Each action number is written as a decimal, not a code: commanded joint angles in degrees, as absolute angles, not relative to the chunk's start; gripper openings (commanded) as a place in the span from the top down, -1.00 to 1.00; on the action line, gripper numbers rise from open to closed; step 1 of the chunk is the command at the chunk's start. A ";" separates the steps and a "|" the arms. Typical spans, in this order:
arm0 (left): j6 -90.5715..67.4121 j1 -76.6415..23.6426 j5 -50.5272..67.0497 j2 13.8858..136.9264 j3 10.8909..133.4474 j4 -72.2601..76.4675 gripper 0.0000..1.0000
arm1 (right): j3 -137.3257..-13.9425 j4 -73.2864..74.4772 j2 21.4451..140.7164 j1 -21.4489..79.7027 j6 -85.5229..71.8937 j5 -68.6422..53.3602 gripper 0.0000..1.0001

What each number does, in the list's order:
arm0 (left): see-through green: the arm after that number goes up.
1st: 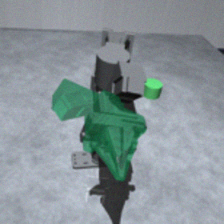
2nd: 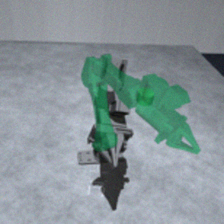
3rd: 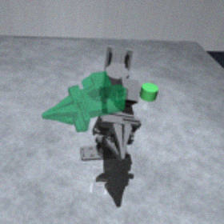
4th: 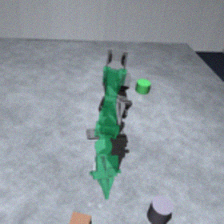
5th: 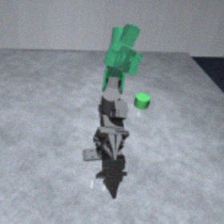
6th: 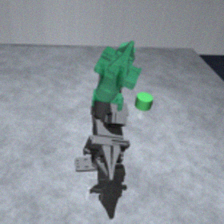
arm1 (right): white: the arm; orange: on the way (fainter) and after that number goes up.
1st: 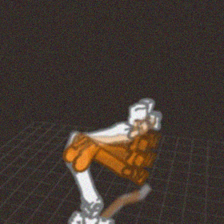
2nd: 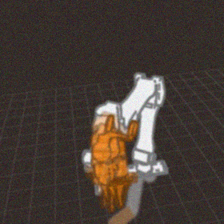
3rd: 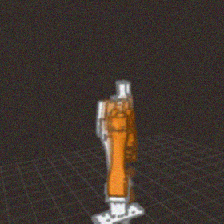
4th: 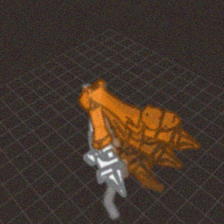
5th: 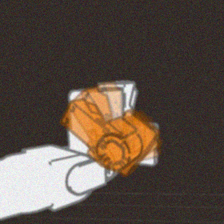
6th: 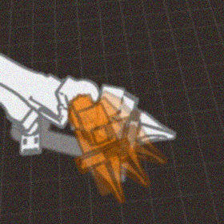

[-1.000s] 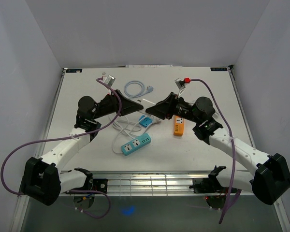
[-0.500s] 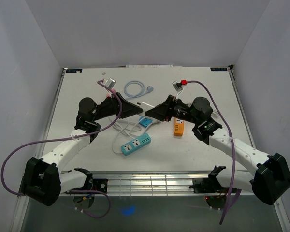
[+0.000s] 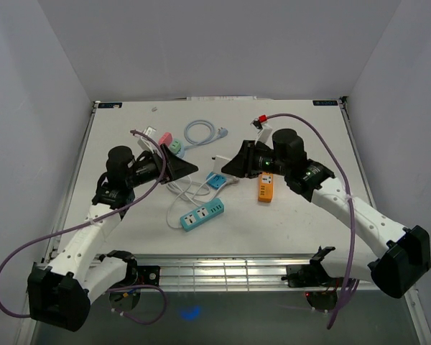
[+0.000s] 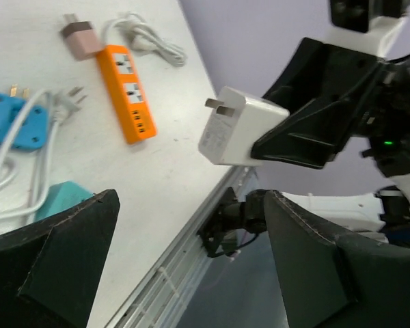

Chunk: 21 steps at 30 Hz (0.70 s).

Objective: Insert the plug

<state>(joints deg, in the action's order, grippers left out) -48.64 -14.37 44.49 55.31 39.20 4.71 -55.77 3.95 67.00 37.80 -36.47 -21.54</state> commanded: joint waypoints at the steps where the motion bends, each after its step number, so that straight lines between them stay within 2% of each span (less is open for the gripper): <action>1: -39.38 -14.06 33.26 54.23 44.82 -14.56 -0.95 | -64.84 19.22 72.13 38.93 -28.75 -17.07 0.85; 3: -37.80 -14.06 30.51 54.05 45.79 -18.80 -0.95 | -70.89 27.63 75.22 41.12 -25.15 -14.60 0.84; 8: -37.71 -14.06 24.71 51.95 42.81 -21.27 -0.95 | -80.05 37.69 84.36 45.08 -21.71 -8.81 0.84; 21: -42.80 -14.15 21.36 52.56 29.63 -15.03 -0.83 | -102.11 58.25 105.63 55.98 -18.02 1.84 0.84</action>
<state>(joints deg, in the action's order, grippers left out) -41.28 -14.35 22.92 54.02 31.03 -17.69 -96.68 51.70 103.85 54.24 -19.46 -1.80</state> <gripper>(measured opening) 0.924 0.397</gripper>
